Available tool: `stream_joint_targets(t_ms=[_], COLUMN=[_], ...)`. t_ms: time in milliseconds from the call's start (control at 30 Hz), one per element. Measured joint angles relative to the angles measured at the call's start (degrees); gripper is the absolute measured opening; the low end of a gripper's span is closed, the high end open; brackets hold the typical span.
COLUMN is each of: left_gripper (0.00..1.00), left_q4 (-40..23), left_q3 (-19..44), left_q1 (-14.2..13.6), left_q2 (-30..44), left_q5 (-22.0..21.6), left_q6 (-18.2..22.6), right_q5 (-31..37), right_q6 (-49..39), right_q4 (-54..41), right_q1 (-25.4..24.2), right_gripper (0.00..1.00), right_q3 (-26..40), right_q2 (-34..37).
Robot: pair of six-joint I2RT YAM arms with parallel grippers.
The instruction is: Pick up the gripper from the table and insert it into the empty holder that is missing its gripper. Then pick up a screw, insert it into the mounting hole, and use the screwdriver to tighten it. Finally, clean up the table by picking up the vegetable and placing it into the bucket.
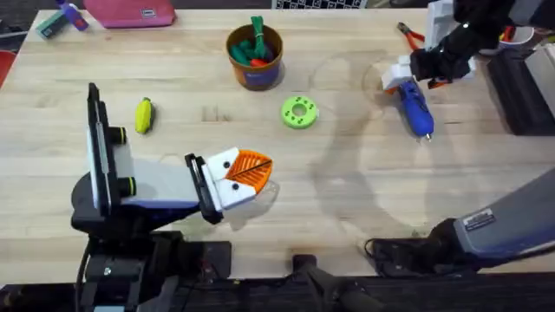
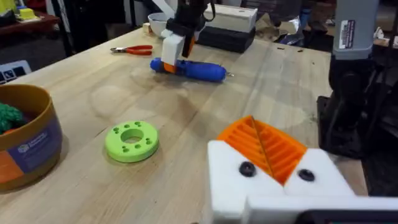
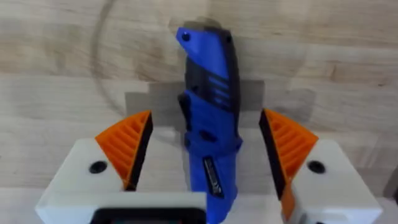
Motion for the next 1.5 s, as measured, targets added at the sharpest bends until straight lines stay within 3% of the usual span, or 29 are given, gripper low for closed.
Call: stream_joint_targets(t_ms=[367,600,700,833,867,1333,1500], left_gripper=[0.006,0.006,0.006,0.006,0.006,0.006,0.006], left_q4=[0.0,0.0,0.0,0.0,0.0,0.0,0.0], left_q3=[0.0,0.0,0.0,0.0,0.0,0.0,0.0], left_q1=[0.0,0.0,0.0,0.0,0.0,0.0,0.0], left_q2=[0.01,0.01,0.0,0.0,0.0,0.0,0.02], left_q5=[0.0,0.0,0.0,0.0,0.0,0.0,0.0], left_q6=[0.0,0.0,0.0,0.0,0.0,0.0,0.0], right_q5=[0.67,0.7,0.91,1.4,1.23,1.29,1.27], right_q6=[-1.82,-2.03,-2.11,-2.44,-2.15,-1.29,1.36], right_q4=[1.33,1.42,1.42,1.57,1.41,-0.12,-3.9], right_q1=[-0.17,-0.32,-0.32,-0.32,-0.42,-0.43,-0.43], right_gripper=[0.94,0.756,0.592,0.088,0.03,0.023,0.023], right_q3=[1.9,1.9,1.92,1.92,1.92,2.62,5.49], right_q2=[5.77,6.19,6.19,6.21,6.21,6.12,2.6])
